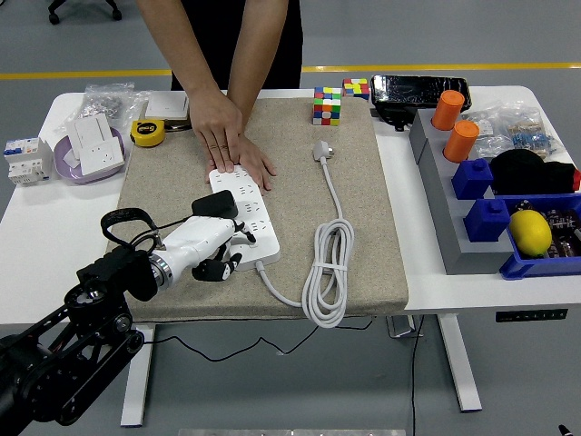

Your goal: Pick up the plug,place it near the board,insert it into the board,press the button

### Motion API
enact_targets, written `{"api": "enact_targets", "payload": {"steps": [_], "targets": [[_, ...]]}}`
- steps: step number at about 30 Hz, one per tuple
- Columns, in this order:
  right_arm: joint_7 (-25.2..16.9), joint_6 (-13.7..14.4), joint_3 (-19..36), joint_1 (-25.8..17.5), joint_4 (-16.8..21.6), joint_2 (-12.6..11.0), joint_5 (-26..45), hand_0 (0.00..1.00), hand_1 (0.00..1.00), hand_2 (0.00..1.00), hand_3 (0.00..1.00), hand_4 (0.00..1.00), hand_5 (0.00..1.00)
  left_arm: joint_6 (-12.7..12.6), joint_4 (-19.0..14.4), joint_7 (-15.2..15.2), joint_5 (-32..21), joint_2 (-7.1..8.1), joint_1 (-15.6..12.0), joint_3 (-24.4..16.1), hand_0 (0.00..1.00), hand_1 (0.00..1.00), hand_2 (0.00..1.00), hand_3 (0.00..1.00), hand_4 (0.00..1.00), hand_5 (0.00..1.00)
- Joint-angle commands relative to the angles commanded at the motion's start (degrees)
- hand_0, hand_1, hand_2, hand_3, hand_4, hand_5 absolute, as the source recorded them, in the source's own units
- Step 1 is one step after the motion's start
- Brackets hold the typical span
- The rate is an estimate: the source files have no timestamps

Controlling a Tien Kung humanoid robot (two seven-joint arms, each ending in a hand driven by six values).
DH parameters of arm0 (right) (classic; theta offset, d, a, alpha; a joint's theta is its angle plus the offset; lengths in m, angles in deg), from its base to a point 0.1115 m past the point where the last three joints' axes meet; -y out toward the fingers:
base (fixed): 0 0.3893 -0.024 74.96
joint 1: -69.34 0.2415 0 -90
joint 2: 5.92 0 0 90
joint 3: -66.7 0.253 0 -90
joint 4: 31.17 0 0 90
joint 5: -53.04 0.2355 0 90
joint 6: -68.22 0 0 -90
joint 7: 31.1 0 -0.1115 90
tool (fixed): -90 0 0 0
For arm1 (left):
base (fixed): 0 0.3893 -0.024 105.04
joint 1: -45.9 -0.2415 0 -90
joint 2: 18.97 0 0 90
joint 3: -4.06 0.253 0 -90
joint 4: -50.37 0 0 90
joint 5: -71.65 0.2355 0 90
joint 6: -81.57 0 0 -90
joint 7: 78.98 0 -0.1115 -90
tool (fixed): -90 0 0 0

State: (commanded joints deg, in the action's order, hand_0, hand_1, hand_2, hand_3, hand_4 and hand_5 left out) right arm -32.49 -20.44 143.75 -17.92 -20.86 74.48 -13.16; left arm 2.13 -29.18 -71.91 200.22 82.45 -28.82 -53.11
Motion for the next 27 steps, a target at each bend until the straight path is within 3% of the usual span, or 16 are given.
{"api": "enact_targets", "payload": {"steps": [27], "targets": [[0.0, 0.0, 0.0, -0.1, 0.0, -0.1, -0.1, 0.939, 0.9, 0.839, 0.871, 0.998, 0.998, 0.3, 0.9, -0.1, 0.3, 0.33, -0.5, 0.6, 0.172, 0.021, 0.153, 0.687, 0.465, 0.002]]}}
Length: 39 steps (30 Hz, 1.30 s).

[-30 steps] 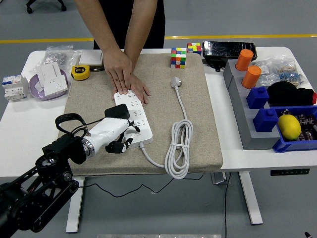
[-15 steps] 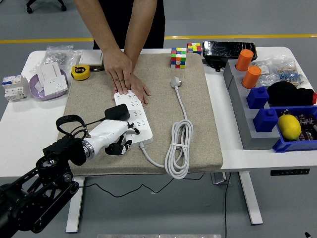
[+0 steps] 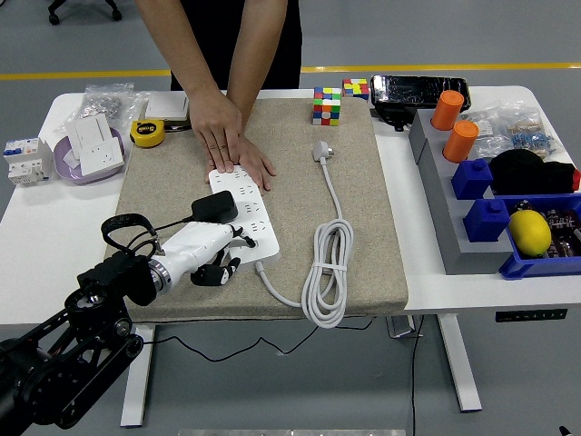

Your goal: Pick up the plug,place it near the board,insert it into the board,press the button

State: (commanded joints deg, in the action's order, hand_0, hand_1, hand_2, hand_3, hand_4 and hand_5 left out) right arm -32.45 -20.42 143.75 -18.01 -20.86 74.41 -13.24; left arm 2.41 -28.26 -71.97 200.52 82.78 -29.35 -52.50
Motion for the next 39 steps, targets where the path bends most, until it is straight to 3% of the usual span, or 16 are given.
{"api": "enact_targets", "payload": {"steps": [11, 12, 17, 18, 23, 24, 30, 31, 39], "targets": [[0.0, 0.0, 0.0, 0.0, 0.0, 0.0, 0.0, 0.939, 0.9, 0.839, 0.871, 0.998, 0.998, 0.3, -5.2, -1.2, -2.0, 0.01, 0.3, -3.1, 0.175, 0.023, 0.154, 0.683, 0.468, 0.002], [0.0, 0.0, 0.0, 0.0, 0.0, 0.0, -0.1, 0.939, 0.9, 0.839, 0.871, 0.998, 0.998, -0.2, -5.6, -1.7, -3.0, 0.01, 0.5, -3.4, 0.197, 0.041, 0.159, 0.657, 0.84, 0.089], [0.0, 0.0, 0.0, 0.0, 0.0, 0.0, 0.0, 0.939, 0.9, 0.839, 0.871, 0.998, 0.998, -7.3, -5.6, -5.3, -10.8, -0.72, 1.5, -5.4, 0.197, 0.041, 0.159, 0.657, 0.84, 0.089], [0.0, 0.0, 0.0, 0.0, 0.0, 0.0, 0.0, 0.94, 0.9, 0.839, 0.871, 0.998, 0.998, -8.3, -5.5, -5.5, -12.5, -0.93, 1.7, -5.9, 0.371, 0.278, 0.228, 0.448, 0.835, 0.179], [0.1, 0.0, 0.0, 0.0, 0.0, 0.1, 0.0, 0.94, 0.9, 0.839, 0.871, 0.998, 0.998, -9.9, -3.5, -6.1, -17.1, -1.89, 3.2, -8.3, 0.371, 0.278, 0.228, 0.448, 0.835, 0.179], [0.1, 0.0, 0.0, 0.0, 0.0, 0.1, 0.0, 0.94, 0.899, 0.839, 0.871, 0.998, 0.998, -9.6, -2.6, -5.9, -18.0, -2.22, 3.7, -8.9, 0.753, 0.793, 0.673, 0.563, 0.998, 0.298], [0.1, 0.0, 0.0, 0.1, 0.0, 0.2, 0.1, 0.94, 0.899, 0.839, 0.871, 0.998, 0.998, -8.5, 1.2, -5.1, -18.0, -3.51, 5.1, -11.2, 0.753, 0.793, 0.673, 0.563, 0.998, 0.298], [0.1, 0.0, 0.0, 0.1, 0.0, 0.2, 0.1, 0.939, 0.899, 0.839, 0.871, 0.998, 0.998, -8.3, 1.8, -4.8, -17.6, -3.64, 5.3, -11.4, 0.899, 0.958, 0.891, 0.836, 0.998, 0.382], [0.1, -0.1, -0.1, 0.2, 0.0, 0.2, 0.2, 0.939, 0.899, 0.839, 0.871, 0.998, 0.998, -6.6, 5.0, -3.4, -14.6, -4.07, 5.6, -11.9, 0.92, 0.975, 0.914, 0.863, 0.998, 0.403]]}}
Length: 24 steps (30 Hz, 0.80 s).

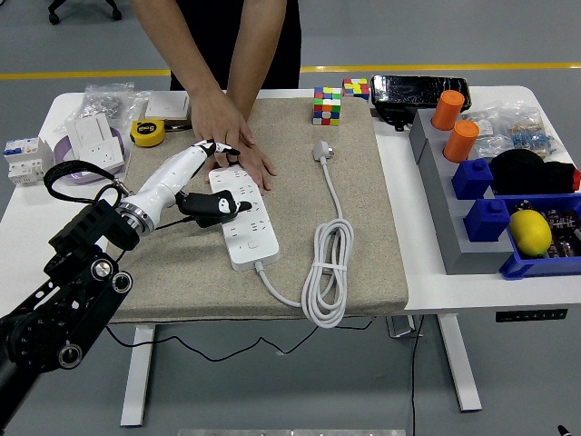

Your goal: Pick up the plug,place it near the board,insert it into the board,press the button

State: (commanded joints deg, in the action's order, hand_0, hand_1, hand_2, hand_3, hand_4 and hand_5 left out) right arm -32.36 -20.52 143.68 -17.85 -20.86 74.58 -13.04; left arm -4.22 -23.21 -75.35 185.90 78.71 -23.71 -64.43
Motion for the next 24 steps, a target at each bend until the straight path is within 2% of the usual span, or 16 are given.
{"api": "enact_targets", "payload": {"steps": [8, 9, 15, 16, 21, 22, 24], "targets": [[0.0, 0.0, 0.0, 0.0, 0.0, 0.0, -0.1, 0.939, 0.899, 0.839, 0.871, 0.998, 0.998, -0.2, 2.8, 0.5, 3.9, -0.31, 0.1, -0.3, 0.911, 0.959, 0.902, 0.863, 0.998, 0.415], [0.0, 0.0, -0.1, 0.0, 0.0, -0.1, -0.1, 0.939, 0.899, 0.839, 0.87, 0.998, 0.998, -0.3, 3.3, 0.5, 4.4, -0.39, 0.2, -0.4, 0.864, 0.879, 0.808, 0.824, 0.998, 0.403], [0.0, -0.1, -0.3, 0.0, 0.0, -0.2, 0.0, 0.939, 0.899, 0.839, 0.87, 0.998, 0.998, -0.9, 7.4, 0.3, 8.3, -1.13, 1.1, -0.5, 0.864, 0.879, 0.808, 0.824, 0.998, 0.403], [0.0, -0.1, -0.4, 0.1, 0.0, -0.2, 0.0, 0.939, 0.899, 0.839, 0.871, 0.998, 0.998, -0.8, 7.9, 0.3, 8.5, -1.2, 1.1, -0.4, 0.827, 0.838, 0.754, 0.789, 0.998, 0.379], [0.0, 0.0, -0.4, 0.0, 0.0, -0.3, 0.0, 0.939, 0.899, 0.839, 0.871, 0.998, 0.998, -1.2, 9.1, 0.3, 10.0, -1.41, 0.9, 0.1, 0.827, 0.838, 0.754, 0.789, 0.998, 0.379], [0.0, 0.0, -0.4, -0.1, 0.0, -0.3, -0.1, 0.939, 0.899, 0.839, 0.87, 0.998, 0.998, -1.4, 9.3, 0.2, 10.3, -1.46, 0.8, 0.2, 0.784, 0.779, 0.695, 0.758, 0.998, 0.347], [0.0, 0.0, -0.5, -0.1, 0.0, -0.3, -0.1, 0.939, 0.899, 0.839, 0.87, 0.998, 0.998, -1.8, 9.6, 0.1, 10.5, -1.54, 0.8, 0.3, 0.784, 0.779, 0.695, 0.758, 0.998, 0.347]]}}
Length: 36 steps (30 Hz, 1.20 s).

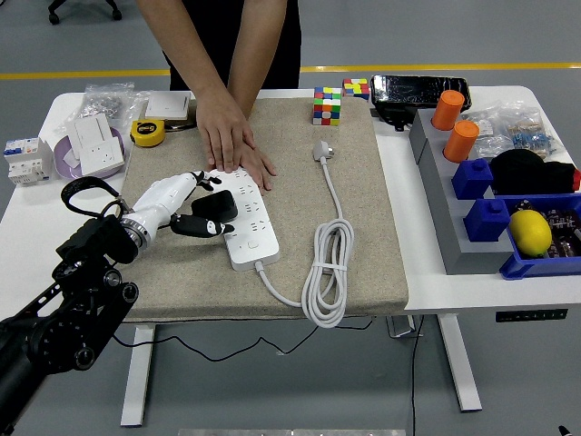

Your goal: Pick up the plug,place it near the board,insert it into the board,press the button

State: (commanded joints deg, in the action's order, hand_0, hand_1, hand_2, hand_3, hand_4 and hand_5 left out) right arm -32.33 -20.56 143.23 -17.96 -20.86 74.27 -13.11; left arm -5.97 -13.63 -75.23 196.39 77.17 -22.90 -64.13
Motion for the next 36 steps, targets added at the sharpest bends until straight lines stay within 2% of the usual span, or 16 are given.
{"api": "enact_targets", "payload": {"steps": [9, 10, 15, 16, 21, 22, 27, 28, 33, 34, 36], "targets": [[-0.1, 0.0, 0.0, 0.1, 0.0, 0.0, 0.1, 0.938, 0.899, 0.839, 0.871, 0.998, 0.998, -1.8, 1.4, -0.6, 1.1, -0.46, 0.2, 0.5, 0.766, 0.767, 0.681, 0.734, 0.998, 0.335], [-0.1, 0.0, 0.0, 0.1, 0.0, 0.0, 0.1, 0.939, 0.898, 0.839, 0.87, 0.998, 0.998, -2.2, 1.4, -0.5, 1.1, -0.49, 0.2, 0.5, 0.733, 0.715, 0.59, 0.606, 0.998, 0.313], [0.0, 0.0, 0.0, 0.2, 0.0, 0.0, 0.1, 0.939, 0.898, 0.839, 0.87, 0.998, 0.998, -3.8, 1.5, 0.1, 1.5, -0.63, 0.4, 0.8, 0.733, 0.715, 0.59, 0.606, 0.998, 0.313], [0.0, 0.0, 0.0, 0.2, 0.0, 0.0, 0.1, 0.939, 0.897, 0.839, 0.87, 0.998, 0.998, -4.2, 1.5, 0.1, 1.5, -0.68, 0.5, 0.8, 0.695, 0.653, 0.49, 0.501, 0.897, 0.291], [-0.1, 0.0, 0.0, 0.3, 0.0, 0.1, 0.2, 0.939, 0.897, 0.839, 0.87, 0.998, 0.998, -4.8, 1.5, 0.6, 1.9, -0.71, 0.7, 1.2, 0.695, 0.653, 0.49, 0.501, 0.897, 0.291], [-0.1, 0.0, -0.1, 0.3, 0.0, 0.1, 0.2, 0.939, 0.897, 0.839, 0.871, 0.998, 0.998, -4.8, 1.5, 0.6, 2.1, -0.72, 0.7, 1.3, 0.633, 0.572, 0.43, 0.451, 0.811, 0.269], [-0.1, 0.1, 0.0, 0.3, 0.0, 0.1, 0.1, 0.939, 0.897, 0.839, 0.871, 0.998, 0.998, -5.5, 1.5, 1.0, 4.3, -0.9, 0.7, 1.6, 0.633, 0.572, 0.43, 0.451, 0.811, 0.269], [-0.1, 0.1, 0.0, 0.3, 0.0, 0.1, 0.1, 0.939, 0.897, 0.839, 0.871, 0.998, 0.998, -5.7, 1.6, 1.0, 5.0, -0.99, 0.8, 1.5, 0.569, 0.461, 0.387, 0.45, 0.727, 0.198], [-0.1, 0.1, 0.1, 0.3, 0.0, 0.1, 0.1, 0.939, 0.897, 0.839, 0.871, 0.998, 0.998, -6.7, 1.8, 0.8, 5.3, -1.15, 0.9, 1.6, 0.569, 0.461, 0.387, 0.45, 0.727, 0.198], [-0.1, 0.1, 0.1, 0.4, 0.0, 0.1, 0.2, 0.939, 0.896, 0.839, 0.87, 0.998, 0.998, -6.9, 1.8, 0.7, 5.3, -1.14, 0.9, 1.6, 0.513, 0.368, 0.341, 0.445, 0.679, 0.119], [-0.1, 0.1, 0.1, 0.4, 0.0, 0.1, 0.2, 0.939, 0.896, 0.839, 0.87, 0.998, 0.998, -7.2, 1.6, 0.5, 5.3, -1.07, 0.9, 1.7, 0.513, 0.368, 0.341, 0.445, 0.679, 0.119]]}}
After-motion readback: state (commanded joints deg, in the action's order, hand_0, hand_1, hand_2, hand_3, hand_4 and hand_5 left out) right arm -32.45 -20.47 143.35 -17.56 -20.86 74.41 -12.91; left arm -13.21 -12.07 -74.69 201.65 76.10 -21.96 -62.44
